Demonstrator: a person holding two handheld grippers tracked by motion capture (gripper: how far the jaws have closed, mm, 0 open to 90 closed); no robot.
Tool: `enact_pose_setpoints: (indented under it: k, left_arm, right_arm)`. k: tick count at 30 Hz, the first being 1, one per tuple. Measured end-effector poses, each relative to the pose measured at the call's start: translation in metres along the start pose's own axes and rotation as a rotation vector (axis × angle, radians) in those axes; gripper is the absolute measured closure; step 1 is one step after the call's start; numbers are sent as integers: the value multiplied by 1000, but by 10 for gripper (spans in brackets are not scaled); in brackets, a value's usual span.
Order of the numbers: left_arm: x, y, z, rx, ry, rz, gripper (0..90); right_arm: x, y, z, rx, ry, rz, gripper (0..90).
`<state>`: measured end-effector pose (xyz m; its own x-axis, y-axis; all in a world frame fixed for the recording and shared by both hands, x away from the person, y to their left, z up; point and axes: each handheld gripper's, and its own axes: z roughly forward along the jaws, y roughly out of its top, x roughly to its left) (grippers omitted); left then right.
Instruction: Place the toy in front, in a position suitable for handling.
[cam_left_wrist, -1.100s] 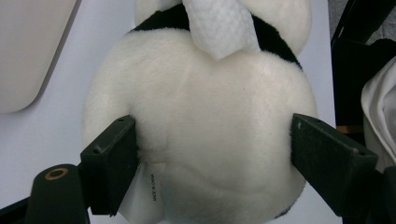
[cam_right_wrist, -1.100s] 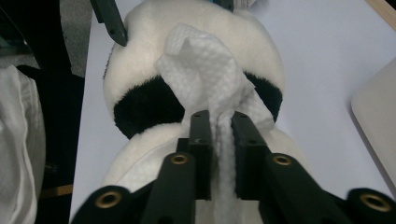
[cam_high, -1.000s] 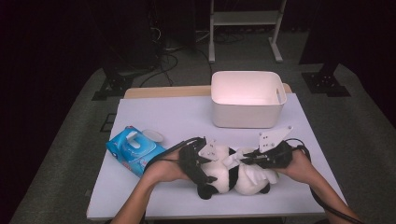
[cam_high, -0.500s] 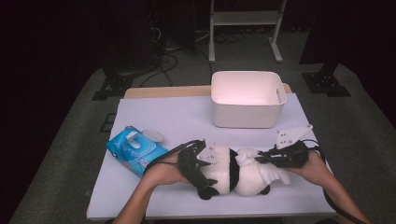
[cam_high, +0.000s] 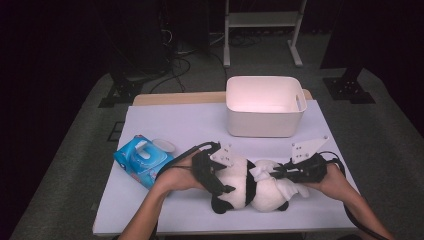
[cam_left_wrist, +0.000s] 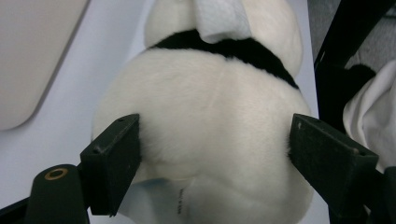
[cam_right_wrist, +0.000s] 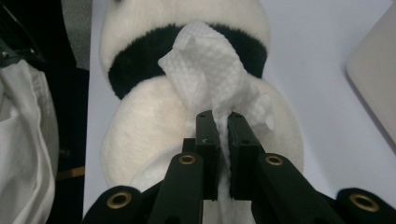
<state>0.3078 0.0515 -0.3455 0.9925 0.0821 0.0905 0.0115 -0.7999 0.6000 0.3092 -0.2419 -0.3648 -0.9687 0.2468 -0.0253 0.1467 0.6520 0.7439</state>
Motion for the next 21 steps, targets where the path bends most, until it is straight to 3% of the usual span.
enact_pose_setpoints:
  k: [6, 10, 17, 21]
  left_arm:
    - [-6, -2, 0, 4, 1, 20, 177]
    - [-9, -6, 0, -11, 14, 13, 178]
    - [-13, -6, -1, -25, 20, 28, 179]
    - [-5, -2, -8, -91, 18, -5, 176]
  right_arm:
    - [-5, 19, 14, -36, 24, -15, 842]
    - [-8, 24, 18, -28, 32, -23, 842]
    - [-13, 1, -2, -22, -5, 32, 840]
    - [-13, -12, -8, -29, -8, 61, 839]
